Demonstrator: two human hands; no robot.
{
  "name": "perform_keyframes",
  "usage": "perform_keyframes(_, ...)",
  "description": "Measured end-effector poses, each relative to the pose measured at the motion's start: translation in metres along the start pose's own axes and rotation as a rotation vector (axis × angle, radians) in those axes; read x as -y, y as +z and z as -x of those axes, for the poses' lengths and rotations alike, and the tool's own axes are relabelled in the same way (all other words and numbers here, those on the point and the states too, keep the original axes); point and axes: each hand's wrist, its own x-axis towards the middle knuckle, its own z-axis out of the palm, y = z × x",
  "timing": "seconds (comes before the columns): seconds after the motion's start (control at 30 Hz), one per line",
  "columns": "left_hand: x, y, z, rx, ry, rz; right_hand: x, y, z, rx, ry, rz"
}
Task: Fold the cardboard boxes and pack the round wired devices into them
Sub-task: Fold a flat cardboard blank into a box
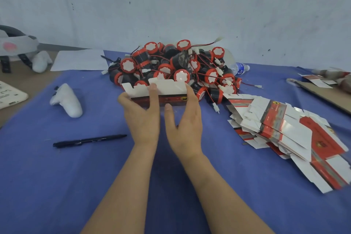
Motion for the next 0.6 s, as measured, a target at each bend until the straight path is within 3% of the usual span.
perform_keyframes(0.23, 0.003, 0.000, 0.002, -0.005, 0.005, -0.042, -0.003, -0.001, -0.002, 0.027, 0.042, 0.007)
perform_keyframes(0.47, -0.004, 0.007, 0.019, 0.211, 0.248, -0.078, -0.011, -0.013, -0.010, 0.085, 0.176, 0.019)
perform_keyframes(0.6, -0.004, 0.009, 0.019, 0.245, 0.230, -0.014, -0.008, -0.016, -0.012, 0.119, 0.184, -0.115)
